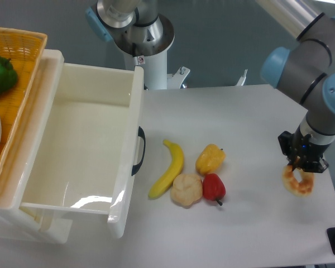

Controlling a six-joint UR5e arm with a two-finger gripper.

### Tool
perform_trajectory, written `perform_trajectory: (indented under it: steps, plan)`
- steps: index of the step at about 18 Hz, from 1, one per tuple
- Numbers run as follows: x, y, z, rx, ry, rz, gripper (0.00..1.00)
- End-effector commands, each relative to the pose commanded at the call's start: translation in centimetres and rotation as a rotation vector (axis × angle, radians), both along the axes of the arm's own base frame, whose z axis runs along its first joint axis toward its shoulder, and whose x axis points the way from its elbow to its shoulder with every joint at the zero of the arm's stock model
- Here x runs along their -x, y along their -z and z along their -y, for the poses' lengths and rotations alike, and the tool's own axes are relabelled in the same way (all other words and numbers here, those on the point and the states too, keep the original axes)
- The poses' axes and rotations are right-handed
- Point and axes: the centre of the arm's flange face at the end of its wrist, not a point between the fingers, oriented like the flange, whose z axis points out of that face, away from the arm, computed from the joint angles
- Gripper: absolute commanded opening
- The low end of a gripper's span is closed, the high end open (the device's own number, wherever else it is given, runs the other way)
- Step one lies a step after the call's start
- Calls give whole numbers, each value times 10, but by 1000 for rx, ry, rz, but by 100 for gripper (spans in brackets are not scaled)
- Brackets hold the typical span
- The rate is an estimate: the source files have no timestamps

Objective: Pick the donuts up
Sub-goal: 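Lift the donut and carry it away from the apple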

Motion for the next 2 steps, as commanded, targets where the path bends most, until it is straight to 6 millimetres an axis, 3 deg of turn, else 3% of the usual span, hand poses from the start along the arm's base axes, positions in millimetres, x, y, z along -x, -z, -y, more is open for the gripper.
perform_trajectory:
  steps: [2]
  plan:
    - [0, 1, 0, -1, 0, 2, 0]
